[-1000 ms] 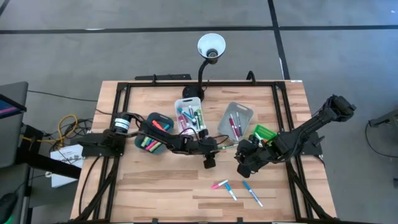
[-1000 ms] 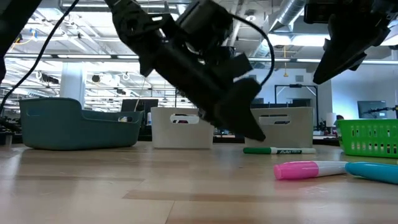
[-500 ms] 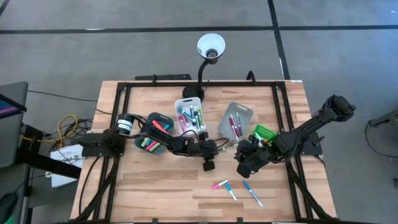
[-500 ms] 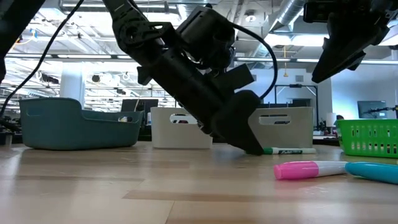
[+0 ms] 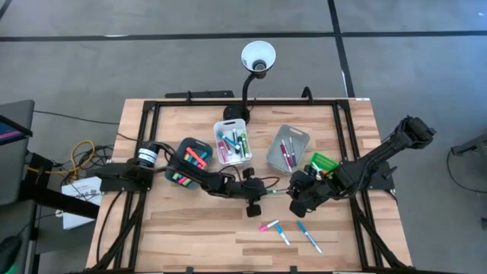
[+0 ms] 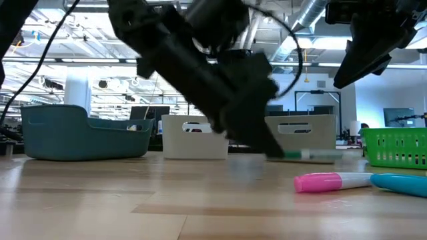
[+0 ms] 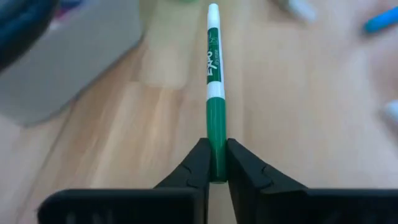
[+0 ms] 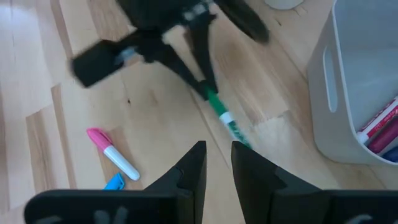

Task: Pick & Place Markers
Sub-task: Put the green mini dry erase marker into the gray bin

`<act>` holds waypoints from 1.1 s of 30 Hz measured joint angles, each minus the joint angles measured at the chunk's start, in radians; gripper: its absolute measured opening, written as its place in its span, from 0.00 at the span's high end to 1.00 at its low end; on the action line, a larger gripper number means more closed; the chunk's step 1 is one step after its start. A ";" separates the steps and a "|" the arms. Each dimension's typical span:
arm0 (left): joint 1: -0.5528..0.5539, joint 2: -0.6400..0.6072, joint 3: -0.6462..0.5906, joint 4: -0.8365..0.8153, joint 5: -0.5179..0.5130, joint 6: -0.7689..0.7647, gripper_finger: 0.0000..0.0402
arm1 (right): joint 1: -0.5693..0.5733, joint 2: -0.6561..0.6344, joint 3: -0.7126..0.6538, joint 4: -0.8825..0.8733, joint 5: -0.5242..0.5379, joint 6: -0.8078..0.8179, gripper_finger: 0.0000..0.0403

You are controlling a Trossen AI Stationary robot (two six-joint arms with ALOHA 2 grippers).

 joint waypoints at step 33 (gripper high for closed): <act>0.218 -0.180 0.002 -0.008 0.055 0.084 0.91 | -0.002 0.035 0.000 0.062 0.081 -0.030 0.84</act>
